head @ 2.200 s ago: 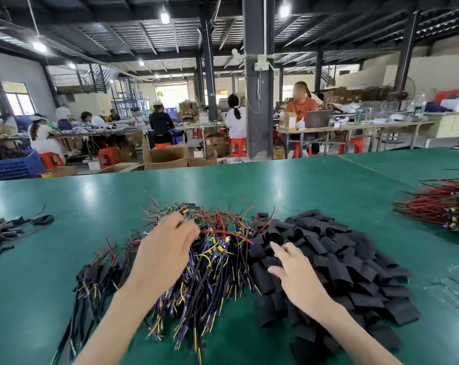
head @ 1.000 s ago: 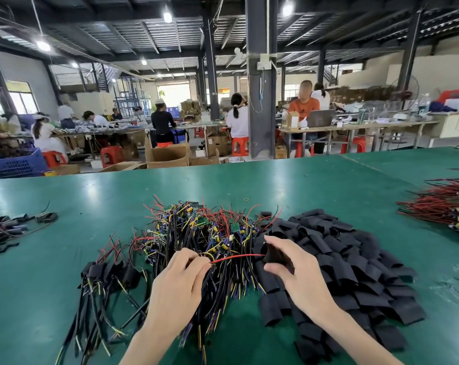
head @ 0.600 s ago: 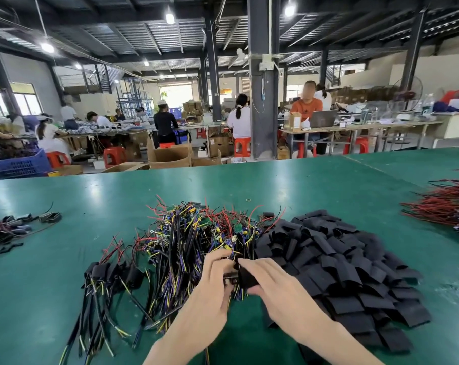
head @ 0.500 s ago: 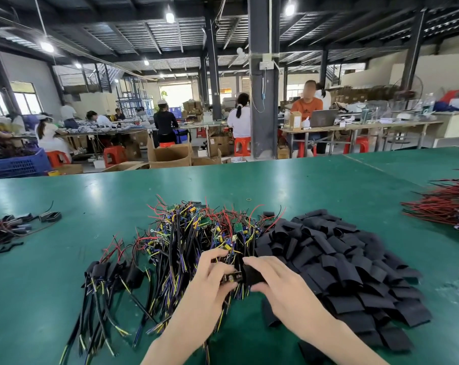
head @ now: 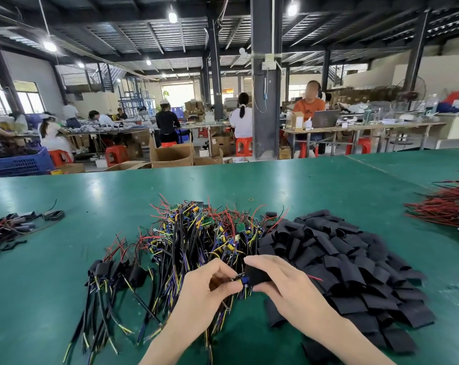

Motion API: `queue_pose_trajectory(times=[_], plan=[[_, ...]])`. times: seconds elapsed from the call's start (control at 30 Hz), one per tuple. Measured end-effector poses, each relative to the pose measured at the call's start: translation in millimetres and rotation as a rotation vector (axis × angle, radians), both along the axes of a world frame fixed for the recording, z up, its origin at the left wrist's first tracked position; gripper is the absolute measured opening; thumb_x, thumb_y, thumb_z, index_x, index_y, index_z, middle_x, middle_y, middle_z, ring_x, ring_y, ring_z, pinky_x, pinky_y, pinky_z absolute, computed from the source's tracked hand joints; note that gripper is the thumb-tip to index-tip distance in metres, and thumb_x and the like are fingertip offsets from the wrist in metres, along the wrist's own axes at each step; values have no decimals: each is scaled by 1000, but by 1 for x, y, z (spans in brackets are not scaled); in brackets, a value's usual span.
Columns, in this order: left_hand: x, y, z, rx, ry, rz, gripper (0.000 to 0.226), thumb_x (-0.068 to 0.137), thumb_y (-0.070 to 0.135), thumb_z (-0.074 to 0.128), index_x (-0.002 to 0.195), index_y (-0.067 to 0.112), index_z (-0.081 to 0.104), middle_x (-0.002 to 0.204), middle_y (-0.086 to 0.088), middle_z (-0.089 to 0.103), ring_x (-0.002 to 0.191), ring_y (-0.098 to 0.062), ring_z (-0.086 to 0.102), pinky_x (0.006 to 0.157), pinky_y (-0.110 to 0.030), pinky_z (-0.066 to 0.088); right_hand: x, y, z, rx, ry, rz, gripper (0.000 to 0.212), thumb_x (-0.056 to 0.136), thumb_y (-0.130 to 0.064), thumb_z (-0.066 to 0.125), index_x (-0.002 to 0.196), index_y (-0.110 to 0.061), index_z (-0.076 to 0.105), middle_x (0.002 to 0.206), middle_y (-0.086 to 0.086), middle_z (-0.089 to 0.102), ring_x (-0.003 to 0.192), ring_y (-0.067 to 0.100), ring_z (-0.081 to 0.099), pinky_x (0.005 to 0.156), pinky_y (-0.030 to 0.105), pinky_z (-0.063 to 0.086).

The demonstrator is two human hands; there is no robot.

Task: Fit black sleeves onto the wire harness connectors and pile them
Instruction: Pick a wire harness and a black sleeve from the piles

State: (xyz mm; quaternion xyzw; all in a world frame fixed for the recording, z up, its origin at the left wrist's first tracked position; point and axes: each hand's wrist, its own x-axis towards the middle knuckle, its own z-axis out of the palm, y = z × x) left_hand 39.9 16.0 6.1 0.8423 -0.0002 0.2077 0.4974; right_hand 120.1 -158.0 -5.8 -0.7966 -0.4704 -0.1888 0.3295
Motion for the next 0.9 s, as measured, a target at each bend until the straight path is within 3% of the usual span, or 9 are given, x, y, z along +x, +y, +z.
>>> queue_pose_trajectory(times=[0.1, 0.2, 0.3, 0.47, 0.67, 0.8, 0.9], plan=[[-1, 1, 0, 30, 12, -8, 17, 75, 6, 76, 76, 22, 69, 72, 11, 68, 65, 1, 58, 65, -9, 41, 3, -3, -3, -36, 239, 98, 56, 87, -19, 63, 124, -54, 38, 125, -27, 53, 118, -10, 45, 98, 19, 39], [0, 3, -1, 44, 34, -32, 24, 75, 6, 77, 85, 26, 69, 76, 11, 70, 70, 0, 62, 69, -9, 43, 3, -4, -2, -10, 341, 111, 58, 85, -21, 65, 118, -60, 37, 119, -36, 55, 117, -14, 45, 94, 16, 40], [2, 6, -3, 32, 75, -1, 36, 75, 6, 77, 99, 28, 63, 72, 7, 70, 65, -4, 63, 67, -12, 45, 0, -1, -5, -27, 250, 91, 57, 84, -21, 64, 121, -55, 37, 120, -34, 52, 116, -14, 45, 95, 10, 35], [3, 4, -9, 28, 106, 39, 27, 75, 5, 76, 88, 24, 61, 67, 2, 69, 56, -12, 64, 64, -27, 52, -4, 5, -11, -59, 170, 76, 54, 83, -25, 62, 125, -47, 36, 123, -26, 51, 113, -9, 47, 96, 14, 36], [4, 0, -10, 20, 98, 46, 28, 75, 4, 75, 83, 25, 60, 61, 7, 64, 52, -6, 53, 55, -24, 44, 0, 4, -13, -20, 210, 118, 61, 81, -15, 63, 128, -44, 39, 124, -32, 49, 118, -13, 44, 98, 7, 31], [1, -3, -4, 56, -39, 105, 30, 73, 7, 78, 79, 29, 60, 65, 3, 66, 59, -12, 59, 63, -30, 48, -4, 6, -8, 22, 151, 154, 65, 86, -16, 64, 141, -37, 35, 143, -27, 36, 134, -3, 31, 111, 19, 22], [-3, 9, 11, 22, -281, 271, 32, 72, 8, 76, 82, 33, 60, 66, 3, 64, 58, -9, 58, 58, -20, 46, -4, 7, -5, 35, -157, 28, 69, 90, -30, 59, 148, -25, 22, 156, -7, 18, 145, 17, 14, 117, 38, 5]])
